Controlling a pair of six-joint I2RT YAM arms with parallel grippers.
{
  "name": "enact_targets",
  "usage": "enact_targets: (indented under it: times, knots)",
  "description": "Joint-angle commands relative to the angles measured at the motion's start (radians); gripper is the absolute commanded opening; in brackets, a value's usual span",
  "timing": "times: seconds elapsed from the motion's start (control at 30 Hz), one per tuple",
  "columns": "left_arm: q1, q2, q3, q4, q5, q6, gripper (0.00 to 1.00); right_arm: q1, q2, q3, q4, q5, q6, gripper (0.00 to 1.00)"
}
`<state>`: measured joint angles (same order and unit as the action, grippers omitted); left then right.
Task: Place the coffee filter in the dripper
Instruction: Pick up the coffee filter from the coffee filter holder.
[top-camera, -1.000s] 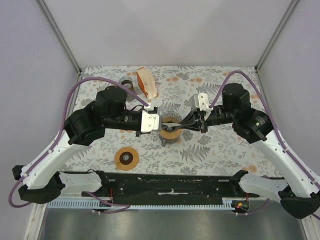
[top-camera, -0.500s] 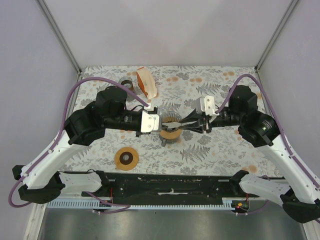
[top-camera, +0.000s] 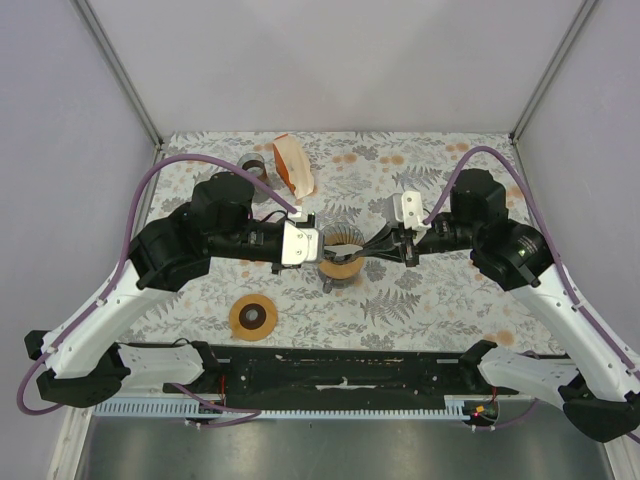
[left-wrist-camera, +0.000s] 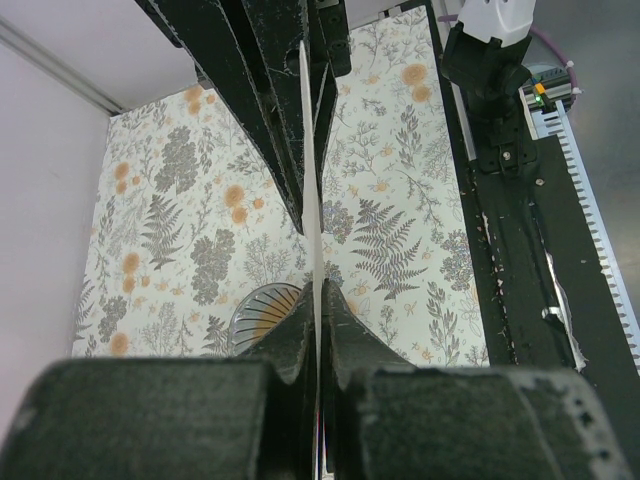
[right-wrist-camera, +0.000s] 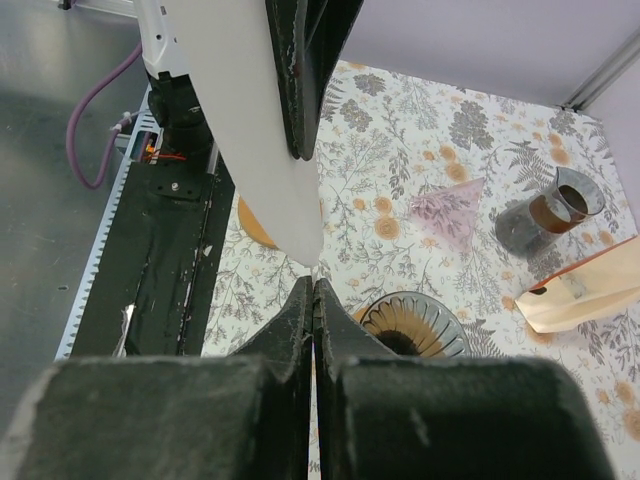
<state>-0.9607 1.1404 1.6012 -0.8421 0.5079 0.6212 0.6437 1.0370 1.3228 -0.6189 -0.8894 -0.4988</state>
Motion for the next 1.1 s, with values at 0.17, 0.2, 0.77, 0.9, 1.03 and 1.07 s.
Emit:
enact_targets:
  times: [0.17, 0.2, 0.77, 0.9, 1.03, 1.07]
  knots:
    - [-0.004, -0.005, 0.011, 0.011, 0.020, 0.000, 0.02, -0.003, -0.014, 0.039, 0.016, -0.016, 0.012, 0.01]
    - [-0.004, -0.007, 0.009, 0.012, 0.020, -0.001, 0.02, -0.003, -0.012, 0.039, 0.022, -0.016, 0.016, 0.07]
    - [-0.004, 0.002, 0.017, 0.009, 0.027, 0.000, 0.02, -0.001, -0.002, 0.059, 0.042, -0.037, 0.034, 0.21]
    - [-0.004, 0.002, 0.022, 0.008, 0.027, 0.000, 0.02, -0.003, 0.005, 0.059, 0.045, -0.039, 0.037, 0.21]
    - [-0.004, 0.004, 0.023, 0.006, 0.030, 0.002, 0.02, -0.003, 0.006, 0.056, 0.045, -0.033, 0.036, 0.20]
    - [-0.006, 0.004, 0.023, 0.008, 0.027, 0.000, 0.02, -0.003, 0.005, 0.052, 0.045, -0.026, 0.034, 0.20]
